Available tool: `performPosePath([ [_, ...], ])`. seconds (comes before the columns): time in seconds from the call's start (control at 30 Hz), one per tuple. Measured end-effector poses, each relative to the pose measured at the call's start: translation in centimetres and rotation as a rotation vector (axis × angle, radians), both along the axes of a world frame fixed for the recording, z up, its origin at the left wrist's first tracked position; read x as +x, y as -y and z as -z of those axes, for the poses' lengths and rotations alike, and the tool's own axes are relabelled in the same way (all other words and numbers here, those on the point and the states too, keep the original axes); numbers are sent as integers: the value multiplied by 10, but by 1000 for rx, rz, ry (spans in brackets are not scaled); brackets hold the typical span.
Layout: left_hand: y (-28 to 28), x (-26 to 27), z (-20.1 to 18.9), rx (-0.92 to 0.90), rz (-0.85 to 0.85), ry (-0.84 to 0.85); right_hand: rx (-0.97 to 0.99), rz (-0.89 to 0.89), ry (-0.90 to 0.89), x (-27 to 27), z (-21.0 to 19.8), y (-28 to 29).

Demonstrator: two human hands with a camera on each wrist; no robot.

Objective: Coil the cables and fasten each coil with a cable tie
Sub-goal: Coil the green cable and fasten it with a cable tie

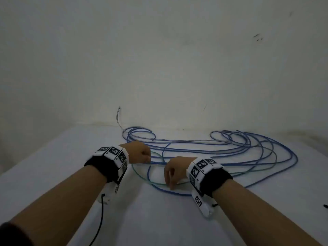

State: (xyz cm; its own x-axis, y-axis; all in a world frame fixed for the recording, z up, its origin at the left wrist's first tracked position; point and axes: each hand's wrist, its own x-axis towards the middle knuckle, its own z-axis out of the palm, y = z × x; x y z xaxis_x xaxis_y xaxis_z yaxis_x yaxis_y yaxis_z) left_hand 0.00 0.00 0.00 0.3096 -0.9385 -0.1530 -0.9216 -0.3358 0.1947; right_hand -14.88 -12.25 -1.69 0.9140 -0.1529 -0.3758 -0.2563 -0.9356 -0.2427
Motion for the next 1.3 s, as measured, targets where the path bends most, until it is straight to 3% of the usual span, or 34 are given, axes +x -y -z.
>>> performPosePath([
  [0.23,-2,8,9,52,-26,-103,82,-9,111,-6,11,15],
  [0.4,-10,14,12,-134,-78,-289,481,234,517,-20,-10,39],
  [0.57,-7,19,4,-333,-51,-262,524,374,919,-35,-35,56],
  [0.63,-3,16,0,-412,-23,-248,489,401,1004,-38,-40,60],
  [0.8,15,-6,-18,-674,19,-320,180,293,1059,-37,-46,55],
  [0.97,31,-27,-35,-886,58,-418,167,402,1332,-36,-54,52],
  [1.07,35,-37,-38,-863,88,-522,202,489,1455,-41,-60,58],
  [1.3,42,-46,-23,-466,133,-708,364,714,1596,-52,-68,76],
])
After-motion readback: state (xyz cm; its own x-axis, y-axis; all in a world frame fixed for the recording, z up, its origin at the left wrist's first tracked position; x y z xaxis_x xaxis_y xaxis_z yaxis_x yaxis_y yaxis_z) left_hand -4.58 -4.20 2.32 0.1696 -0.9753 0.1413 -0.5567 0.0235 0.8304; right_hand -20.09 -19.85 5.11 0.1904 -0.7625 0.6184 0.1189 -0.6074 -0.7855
